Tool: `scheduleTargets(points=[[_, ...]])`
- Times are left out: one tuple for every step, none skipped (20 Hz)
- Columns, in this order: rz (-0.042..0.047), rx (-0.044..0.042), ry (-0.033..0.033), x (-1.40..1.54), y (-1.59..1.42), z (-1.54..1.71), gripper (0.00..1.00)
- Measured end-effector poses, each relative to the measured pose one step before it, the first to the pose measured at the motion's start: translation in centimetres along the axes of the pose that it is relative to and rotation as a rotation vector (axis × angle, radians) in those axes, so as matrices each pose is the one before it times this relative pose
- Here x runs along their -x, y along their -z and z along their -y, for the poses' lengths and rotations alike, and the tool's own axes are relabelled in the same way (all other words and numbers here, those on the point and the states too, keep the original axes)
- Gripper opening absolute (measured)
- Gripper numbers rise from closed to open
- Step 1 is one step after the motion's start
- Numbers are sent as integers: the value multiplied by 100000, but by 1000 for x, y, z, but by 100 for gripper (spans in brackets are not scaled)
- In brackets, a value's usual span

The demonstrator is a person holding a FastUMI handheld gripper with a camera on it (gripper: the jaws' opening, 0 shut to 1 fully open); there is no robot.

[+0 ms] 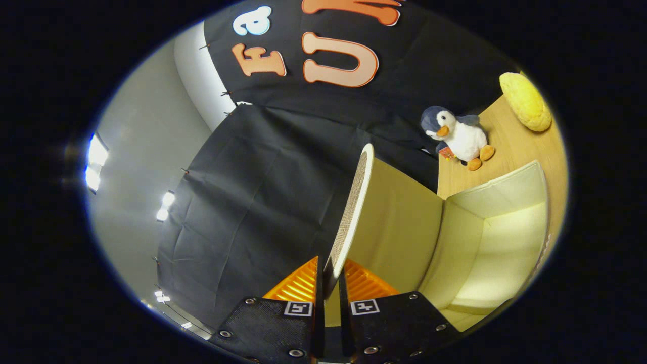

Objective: Open the storage box then place both shoes into the box .Put the left shoe in first, then the right shoe, with the right side of both shoes facing outward in a uniform manner.

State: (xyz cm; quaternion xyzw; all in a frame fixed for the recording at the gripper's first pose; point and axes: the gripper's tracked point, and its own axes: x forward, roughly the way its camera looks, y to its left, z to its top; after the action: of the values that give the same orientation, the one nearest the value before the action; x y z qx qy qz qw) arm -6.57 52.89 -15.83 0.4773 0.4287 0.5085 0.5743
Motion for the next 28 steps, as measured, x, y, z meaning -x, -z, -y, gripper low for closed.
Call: scheduleTargets(points=[[-855, 1602, 1698, -986, 447, -15, 13], [-337, 1400, 1859, -830, 322, -104, 13], [274, 1204, 1380, -862, 144, -220, 13], [433, 677, 2242, -717, 136, 79, 13], [-36, 1291, 2044, -946, 82, 162, 14], [-787, 1120, 2361, -540, 537, 167, 18], [-1093, 539, 2350, -491, 399, 269, 20], [-1263, 647, 2397, -804, 368, 215, 28], [-1212, 1548, 2864, -610, 271, 423, 32], [-1279, 2187, 2013, -264, 382, 200, 43], [-1303, 2180, 1795, -41, 412, 414, 50], [-1365, 2230, 1305, 248, 498, 302, 62], [-590, 2426, 1743, 414, 260, 484, 65], [-35, 3116, 2159, 445, 13, 419, 72], [395, 3237, 2518, 718, -168, 618, 75], [712, 2850, 2047, 766, 99, 613, 80], [778, 2594, 2377, 804, -132, 798, 81], [902, 2581, 2443, 1016, -94, 866, 84], [1002, 2739, 2360, 977, -212, 927, 86], [932, 2378, 2419, 979, -210, 862, 87], [1058, 1984, 1929, 1106, -196, 907, 87], [1193, 1978, 2190, 1114, -180, 827, 88], [1612, 2492, 2521, 1239, -267, 1009, 89], [2063, 3147, 3361, 1157, -249, 1216, 90], [2596, 3454, 3134, 1177, -367, 1342, 91], [2381, 3606, 3488, 1041, -288, 1301, 92], [1907, 2901, 3357, 1093, -408, 1503, 92], [1521, 2442, 3610, 1079, -193, 1373, 93]])
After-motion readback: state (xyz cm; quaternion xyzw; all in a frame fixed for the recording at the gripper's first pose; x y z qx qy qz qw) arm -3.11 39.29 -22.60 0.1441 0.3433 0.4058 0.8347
